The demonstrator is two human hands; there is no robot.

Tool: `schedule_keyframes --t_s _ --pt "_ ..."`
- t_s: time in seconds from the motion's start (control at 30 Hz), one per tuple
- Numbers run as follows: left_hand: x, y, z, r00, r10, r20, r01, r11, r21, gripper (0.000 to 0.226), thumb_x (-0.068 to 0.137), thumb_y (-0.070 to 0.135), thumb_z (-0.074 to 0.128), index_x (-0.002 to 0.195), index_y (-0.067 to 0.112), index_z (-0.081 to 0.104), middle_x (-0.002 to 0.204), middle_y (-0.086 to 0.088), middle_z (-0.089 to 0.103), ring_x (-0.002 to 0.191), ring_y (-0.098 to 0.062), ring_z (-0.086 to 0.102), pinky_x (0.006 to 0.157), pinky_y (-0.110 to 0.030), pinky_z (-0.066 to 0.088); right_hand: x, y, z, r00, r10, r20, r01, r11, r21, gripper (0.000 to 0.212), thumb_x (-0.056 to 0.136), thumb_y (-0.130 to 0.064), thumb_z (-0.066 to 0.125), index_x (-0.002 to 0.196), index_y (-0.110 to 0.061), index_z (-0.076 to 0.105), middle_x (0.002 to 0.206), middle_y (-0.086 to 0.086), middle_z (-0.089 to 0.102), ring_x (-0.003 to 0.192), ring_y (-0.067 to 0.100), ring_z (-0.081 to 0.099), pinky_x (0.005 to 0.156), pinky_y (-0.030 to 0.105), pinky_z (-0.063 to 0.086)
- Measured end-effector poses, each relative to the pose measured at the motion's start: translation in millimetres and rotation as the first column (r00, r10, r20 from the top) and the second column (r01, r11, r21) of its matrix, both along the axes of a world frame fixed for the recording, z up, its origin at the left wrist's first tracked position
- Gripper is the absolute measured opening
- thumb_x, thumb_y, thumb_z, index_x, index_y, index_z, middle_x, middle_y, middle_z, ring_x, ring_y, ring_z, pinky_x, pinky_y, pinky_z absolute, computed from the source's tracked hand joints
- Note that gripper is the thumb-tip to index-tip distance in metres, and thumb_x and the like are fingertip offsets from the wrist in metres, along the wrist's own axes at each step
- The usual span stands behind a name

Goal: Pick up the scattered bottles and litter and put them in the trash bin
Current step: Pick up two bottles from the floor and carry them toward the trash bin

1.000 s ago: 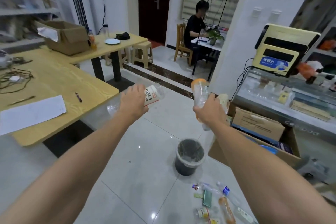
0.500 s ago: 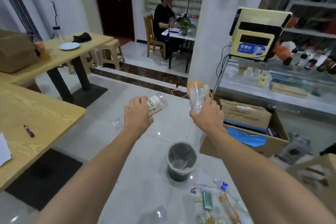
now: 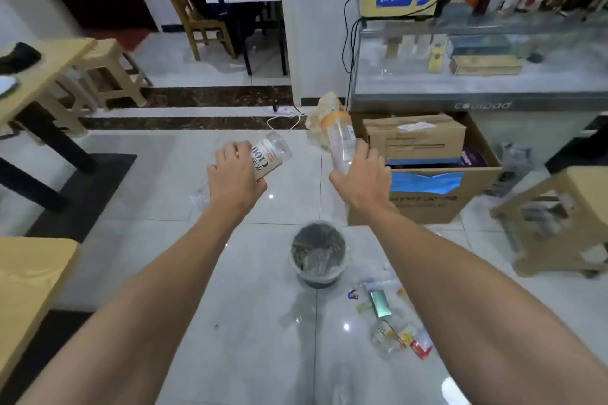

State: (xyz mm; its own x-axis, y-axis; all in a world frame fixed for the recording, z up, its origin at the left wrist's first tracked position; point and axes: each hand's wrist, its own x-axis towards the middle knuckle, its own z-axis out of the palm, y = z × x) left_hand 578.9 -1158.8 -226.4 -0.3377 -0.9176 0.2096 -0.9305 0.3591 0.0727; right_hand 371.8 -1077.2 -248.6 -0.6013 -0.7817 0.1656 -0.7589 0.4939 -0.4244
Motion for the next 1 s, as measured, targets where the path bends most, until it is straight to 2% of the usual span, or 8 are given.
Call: schedule_keyframes --t_s 0.1,0.3,0.47,0.6,0.8,1.0 --pt "-11 -7 -39 0.998 -0.047 0.050 0.043 0.996 0.078 0.063 0.074 0.032 0.069 0.126 0.013 0.041 0.118 -0.011 0.046 0.104 -0.030 0.046 0.078 -0.042 0.043 2 5 -30 0.999 -0.034 -0.005 0.035 0.996 0.077 0.066 0.073 -0.043 0.063 0.129 -0.014 0.040 0.120 0.011 0.054 0.107 0.029 0.052 0.087 0.041 0.042" --pt "-27 -30 -97 0.987 -0.158 0.034 0.148 0.968 0.201 0.063 0.072 0.031 0.071 0.124 0.011 0.042 0.116 -0.012 0.045 0.103 -0.031 0.046 0.074 -0.044 0.044 12 6 -82 0.991 -0.130 0.003 0.127 0.971 0.201 0.065 0.076 -0.042 0.063 0.130 -0.016 0.039 0.118 0.010 0.054 0.106 0.029 0.051 0.088 0.040 0.039" --pt "-31 -69 -114 0.970 -0.237 0.044 0.220 0.944 0.245 0.062 0.072 0.030 0.071 0.124 0.011 0.042 0.117 -0.012 0.045 0.104 -0.031 0.046 0.077 -0.044 0.043 33 -20 -88 0.969 -0.247 0.005 0.240 0.948 0.210 0.064 0.076 -0.044 0.064 0.129 -0.015 0.040 0.117 0.010 0.054 0.106 0.028 0.051 0.088 0.039 0.039" --pt "-28 -124 -111 0.952 -0.305 0.015 0.294 0.931 0.215 0.062 0.072 0.032 0.071 0.123 0.012 0.041 0.116 -0.011 0.045 0.103 -0.030 0.046 0.076 -0.043 0.042 51 -59 -79 0.944 -0.331 -0.002 0.324 0.923 0.207 0.063 0.075 -0.042 0.064 0.127 -0.015 0.040 0.114 0.009 0.055 0.104 0.028 0.051 0.088 0.039 0.040" --pt "-21 -183 -140 0.954 -0.300 0.001 0.289 0.920 0.265 0.061 0.074 0.034 0.071 0.124 0.015 0.041 0.117 -0.009 0.046 0.104 -0.028 0.046 0.078 -0.041 0.042 65 -99 -104 0.912 -0.409 -0.032 0.405 0.884 0.235 0.068 0.075 -0.044 0.061 0.132 -0.016 0.037 0.115 0.006 0.054 0.104 0.027 0.051 0.085 0.040 0.039" --pt "-26 -181 -222 0.953 -0.304 0.004 0.285 0.897 0.338 0.060 0.075 0.037 0.068 0.125 0.020 0.040 0.116 -0.004 0.046 0.104 -0.024 0.047 0.080 -0.038 0.042 56 -121 -178 0.923 -0.383 -0.034 0.373 0.870 0.323 0.068 0.076 -0.044 0.061 0.133 -0.014 0.038 0.107 0.005 0.055 0.097 0.025 0.051 0.083 0.038 0.040"
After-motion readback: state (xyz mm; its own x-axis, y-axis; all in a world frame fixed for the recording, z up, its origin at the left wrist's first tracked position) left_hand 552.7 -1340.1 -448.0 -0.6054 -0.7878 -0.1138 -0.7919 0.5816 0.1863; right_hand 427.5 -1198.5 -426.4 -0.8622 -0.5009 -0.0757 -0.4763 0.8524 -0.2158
